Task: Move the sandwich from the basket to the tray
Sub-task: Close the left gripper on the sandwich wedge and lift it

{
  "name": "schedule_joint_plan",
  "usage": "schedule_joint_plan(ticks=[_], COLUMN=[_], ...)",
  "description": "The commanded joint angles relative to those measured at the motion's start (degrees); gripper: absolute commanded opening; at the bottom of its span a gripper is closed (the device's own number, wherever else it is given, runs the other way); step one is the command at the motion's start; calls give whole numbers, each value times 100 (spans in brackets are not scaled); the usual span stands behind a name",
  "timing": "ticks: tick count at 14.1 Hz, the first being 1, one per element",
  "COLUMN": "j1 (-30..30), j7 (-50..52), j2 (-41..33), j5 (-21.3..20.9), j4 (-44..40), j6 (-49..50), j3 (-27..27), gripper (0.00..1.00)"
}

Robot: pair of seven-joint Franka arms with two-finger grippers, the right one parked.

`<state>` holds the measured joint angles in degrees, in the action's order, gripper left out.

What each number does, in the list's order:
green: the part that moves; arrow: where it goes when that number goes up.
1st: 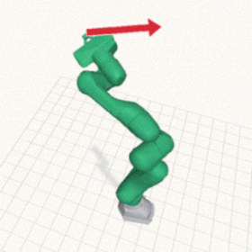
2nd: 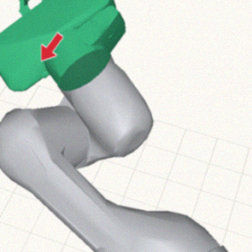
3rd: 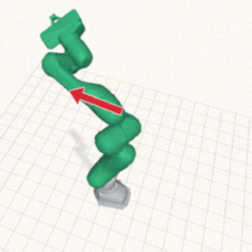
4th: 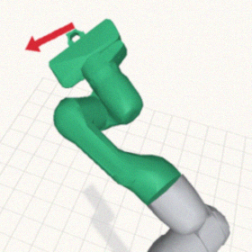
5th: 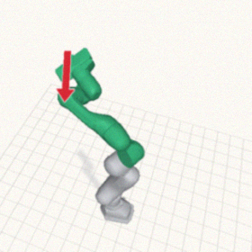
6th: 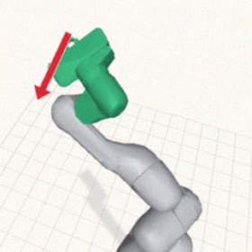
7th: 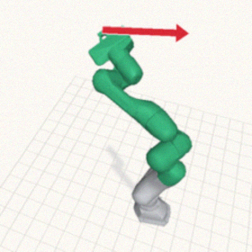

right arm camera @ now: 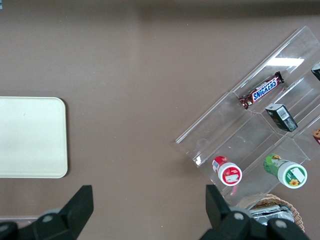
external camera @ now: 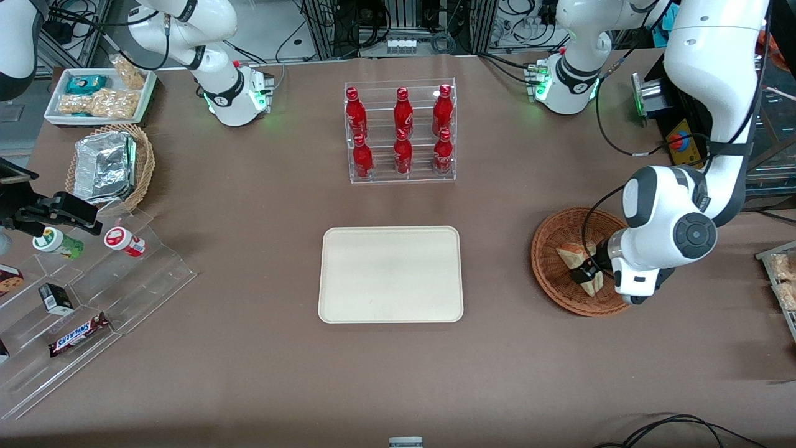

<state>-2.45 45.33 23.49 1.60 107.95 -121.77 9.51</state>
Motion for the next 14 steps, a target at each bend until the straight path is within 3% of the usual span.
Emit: schedule_joint_plan(ticks=[1, 10, 11, 12, 13, 14], j1=[-19, -45, -54, -54, -54, -63], j7=[73, 64, 73, 73, 64, 64], j2=[6, 331, 349, 384, 385, 376], j5=[34, -10, -10, -2, -1, -1], j4=[51, 121, 112, 103, 95, 51], j6=[-57, -83, -83, -66, -66, -57], j3=[-28, -45, -45, -45, -54, -54], gripper=[100, 100, 96, 80, 50, 33])
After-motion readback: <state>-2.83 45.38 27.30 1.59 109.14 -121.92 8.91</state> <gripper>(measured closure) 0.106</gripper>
